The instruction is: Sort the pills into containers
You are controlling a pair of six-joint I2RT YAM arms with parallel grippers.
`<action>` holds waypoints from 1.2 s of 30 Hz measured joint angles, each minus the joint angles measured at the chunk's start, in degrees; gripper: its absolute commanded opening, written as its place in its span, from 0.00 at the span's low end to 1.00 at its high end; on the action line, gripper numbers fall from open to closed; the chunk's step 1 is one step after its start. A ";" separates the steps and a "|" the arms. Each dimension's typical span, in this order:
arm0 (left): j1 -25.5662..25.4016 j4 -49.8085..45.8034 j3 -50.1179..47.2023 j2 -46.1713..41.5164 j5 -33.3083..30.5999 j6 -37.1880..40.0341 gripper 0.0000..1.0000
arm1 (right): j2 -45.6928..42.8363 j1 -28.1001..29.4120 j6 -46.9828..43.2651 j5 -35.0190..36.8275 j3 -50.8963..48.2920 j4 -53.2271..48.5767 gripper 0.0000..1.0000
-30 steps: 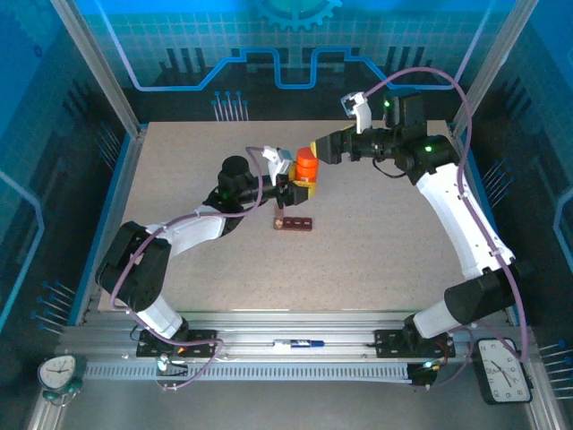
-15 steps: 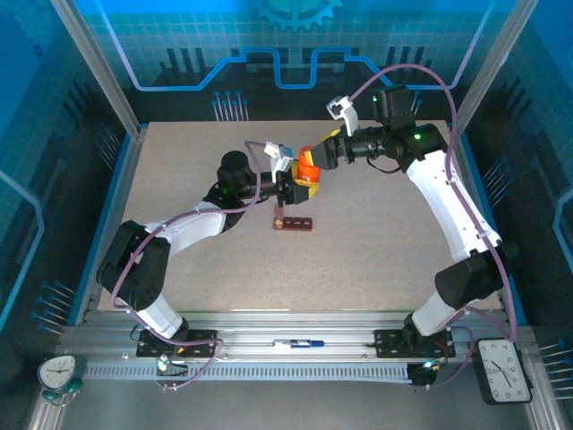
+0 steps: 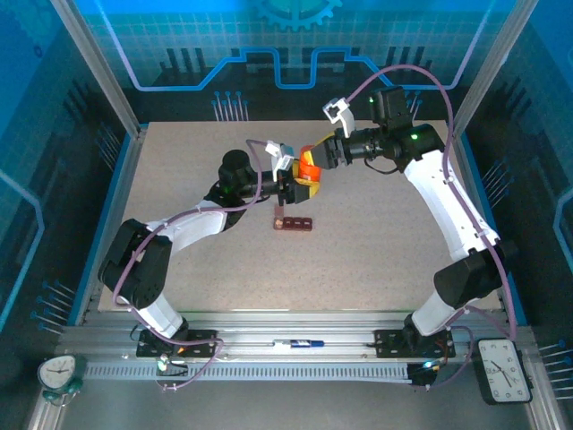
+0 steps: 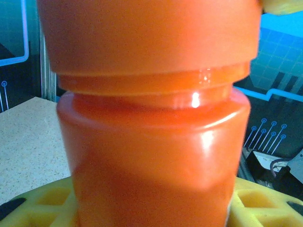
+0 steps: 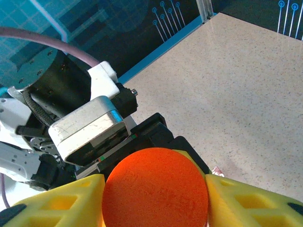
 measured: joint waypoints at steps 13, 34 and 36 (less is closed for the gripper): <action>0.28 -5.57 -0.07 0.04 -1.07 2.99 0.18 | -9.27 3.63 11.17 11.98 -18.10 18.71 0.50; 0.37 -4.46 -0.11 0.04 -5.25 3.48 0.18 | -10.03 7.43 22.21 24.15 -19.54 22.53 0.76; 0.37 -3.63 -0.11 0.04 -5.29 3.48 0.18 | -9.90 6.25 22.71 21.77 -18.62 21.40 0.82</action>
